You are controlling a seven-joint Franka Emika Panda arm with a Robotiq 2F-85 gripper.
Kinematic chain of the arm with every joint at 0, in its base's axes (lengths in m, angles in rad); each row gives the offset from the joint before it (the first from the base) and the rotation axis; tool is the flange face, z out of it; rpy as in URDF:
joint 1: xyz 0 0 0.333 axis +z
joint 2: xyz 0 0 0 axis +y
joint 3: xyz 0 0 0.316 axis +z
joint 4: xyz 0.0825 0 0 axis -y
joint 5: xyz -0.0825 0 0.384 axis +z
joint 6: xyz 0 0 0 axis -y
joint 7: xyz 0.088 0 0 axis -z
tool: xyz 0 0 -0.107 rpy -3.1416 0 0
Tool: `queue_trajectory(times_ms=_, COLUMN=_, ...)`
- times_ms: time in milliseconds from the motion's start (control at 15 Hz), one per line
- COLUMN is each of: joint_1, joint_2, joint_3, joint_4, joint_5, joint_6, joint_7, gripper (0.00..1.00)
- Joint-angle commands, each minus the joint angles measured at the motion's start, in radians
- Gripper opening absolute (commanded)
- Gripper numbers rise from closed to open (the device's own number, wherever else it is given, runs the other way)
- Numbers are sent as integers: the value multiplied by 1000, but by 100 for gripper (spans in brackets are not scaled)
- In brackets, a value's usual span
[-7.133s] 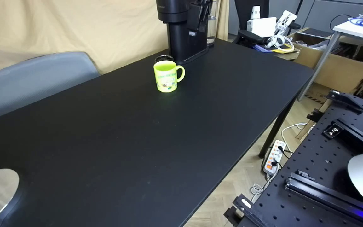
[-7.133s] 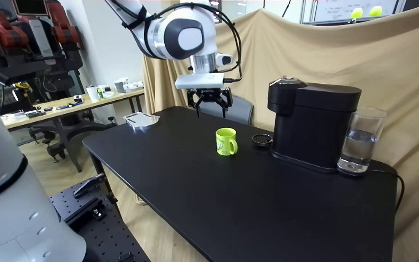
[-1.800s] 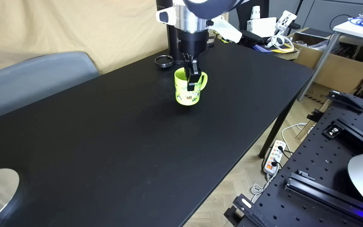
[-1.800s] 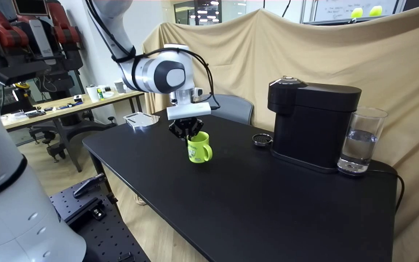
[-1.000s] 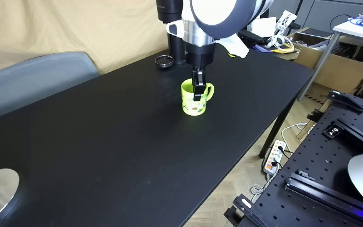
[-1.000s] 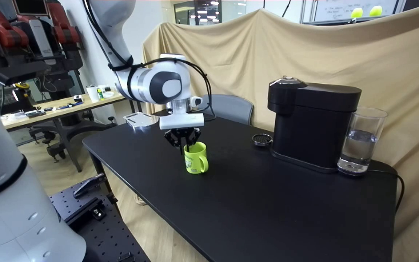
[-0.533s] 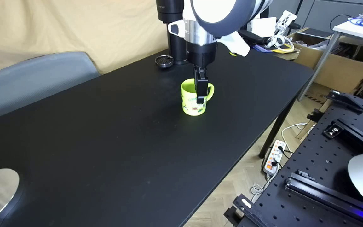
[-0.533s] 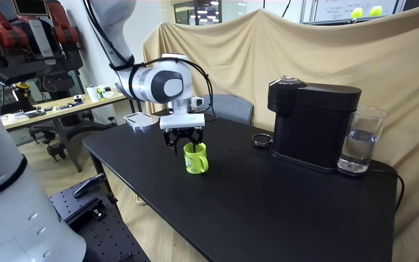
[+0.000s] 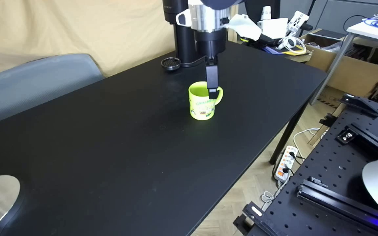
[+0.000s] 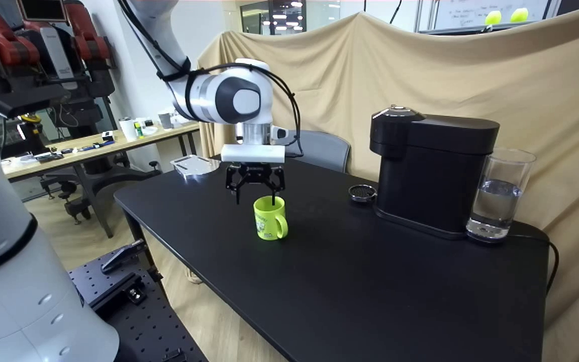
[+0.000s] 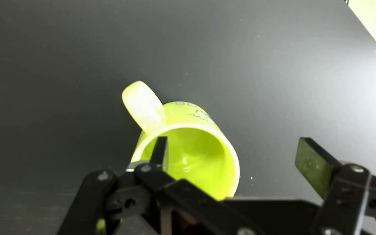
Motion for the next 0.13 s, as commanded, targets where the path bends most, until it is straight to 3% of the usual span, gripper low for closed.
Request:
queue_trajectory(times_ms=0, joint_1=-16, joint_2=-24, joint_3=-17, joint_4=59, joint_5=22, joint_6=-120, joint_7=4, gripper=99)
queue_trajectory(times_ms=67, joint_1=-19, joint_2=-22, joint_3=-25, joint_4=76, joint_5=22, joint_6=-148, joint_7=8, gripper=100)
